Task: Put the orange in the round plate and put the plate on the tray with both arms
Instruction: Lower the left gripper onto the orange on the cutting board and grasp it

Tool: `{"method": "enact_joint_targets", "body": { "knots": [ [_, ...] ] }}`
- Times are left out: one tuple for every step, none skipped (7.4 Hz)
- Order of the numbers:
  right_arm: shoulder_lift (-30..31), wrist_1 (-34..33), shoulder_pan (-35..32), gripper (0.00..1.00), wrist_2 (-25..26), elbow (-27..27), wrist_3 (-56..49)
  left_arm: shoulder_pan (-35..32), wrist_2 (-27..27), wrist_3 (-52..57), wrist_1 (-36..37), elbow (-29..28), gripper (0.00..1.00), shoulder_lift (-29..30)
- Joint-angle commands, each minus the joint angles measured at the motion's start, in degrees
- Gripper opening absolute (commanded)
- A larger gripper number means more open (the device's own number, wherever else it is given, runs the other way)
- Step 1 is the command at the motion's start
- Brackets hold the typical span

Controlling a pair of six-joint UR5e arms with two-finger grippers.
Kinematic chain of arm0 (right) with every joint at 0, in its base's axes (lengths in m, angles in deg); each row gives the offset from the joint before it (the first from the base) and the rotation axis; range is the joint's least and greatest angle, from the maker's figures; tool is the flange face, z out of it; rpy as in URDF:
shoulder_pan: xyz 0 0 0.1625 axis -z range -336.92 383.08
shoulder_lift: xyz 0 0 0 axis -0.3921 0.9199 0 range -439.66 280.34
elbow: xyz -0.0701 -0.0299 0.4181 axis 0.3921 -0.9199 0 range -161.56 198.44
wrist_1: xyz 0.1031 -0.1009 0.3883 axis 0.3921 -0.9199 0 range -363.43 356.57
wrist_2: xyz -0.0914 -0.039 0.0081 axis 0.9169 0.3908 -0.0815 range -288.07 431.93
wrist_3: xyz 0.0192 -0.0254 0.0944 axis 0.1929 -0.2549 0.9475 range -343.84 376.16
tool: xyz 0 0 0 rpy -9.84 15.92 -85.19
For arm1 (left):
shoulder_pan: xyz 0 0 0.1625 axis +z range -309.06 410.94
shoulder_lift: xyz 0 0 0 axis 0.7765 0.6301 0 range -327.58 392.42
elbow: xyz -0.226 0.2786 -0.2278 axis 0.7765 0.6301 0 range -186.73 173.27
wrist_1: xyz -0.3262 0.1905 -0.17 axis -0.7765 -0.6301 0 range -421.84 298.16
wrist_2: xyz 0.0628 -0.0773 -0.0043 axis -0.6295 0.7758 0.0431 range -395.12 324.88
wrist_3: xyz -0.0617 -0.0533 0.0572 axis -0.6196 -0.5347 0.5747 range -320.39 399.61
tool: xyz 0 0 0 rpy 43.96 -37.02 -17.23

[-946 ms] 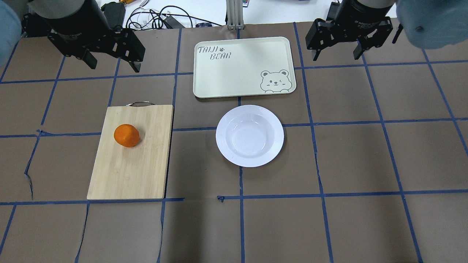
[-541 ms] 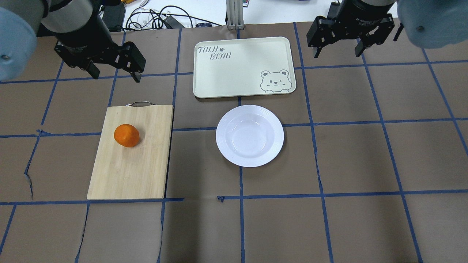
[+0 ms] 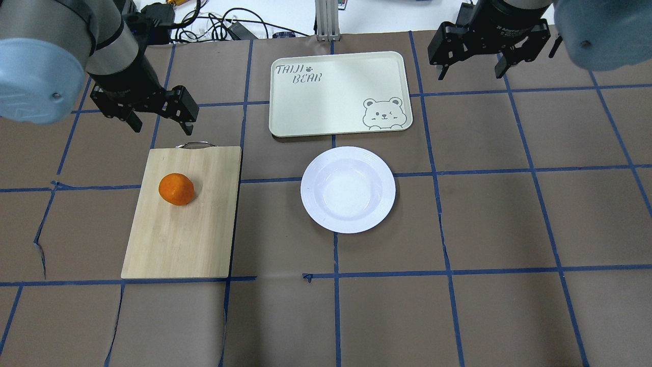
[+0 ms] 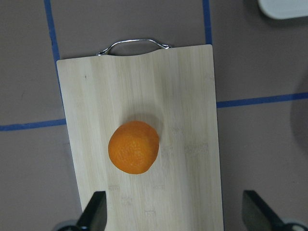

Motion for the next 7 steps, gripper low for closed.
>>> {"method": "enact_joint_targets", "body": {
  "knots": [
    [0.1, 0.1, 0.1, 1.00, 0.0, 0.0, 0.1, 3.1, 0.1, 5.7, 4.9, 5.3, 1.00, 4.4],
    [0.1, 0.0, 0.2, 1.00, 0.0, 0.0, 0.1, 4.0, -0.1, 9.1, 7.1, 5.3, 1.00, 6.6],
    [0.1, 0.1, 0.2, 1.00, 0.0, 0.0, 0.1, 4.0, -0.1, 9.2, 7.4, 5.5, 1.00, 8.5],
    [0.1, 0.1, 0.2, 1.00, -0.1, 0.1, 0.2, 4.0, -1.0, 10.4, 7.9, 5.4, 1.00, 9.9],
    [0.1, 0.4, 0.2, 1.00, -0.1, 0.1, 1.1, 4.0, -1.1, 10.7, 8.1, 5.4, 0.93, 11.0],
    [0.1, 0.4, 0.2, 1.00, -0.1, 0.1, 1.2, 3.9, -1.2, 10.8, 8.2, 5.6, 0.65, 11.6],
    [0.1, 0.6, 0.2, 1.00, -0.1, 0.1, 1.3, 3.9, -1.2, 10.8, 8.2, 5.3, 0.36, 11.7]
  ]
}}
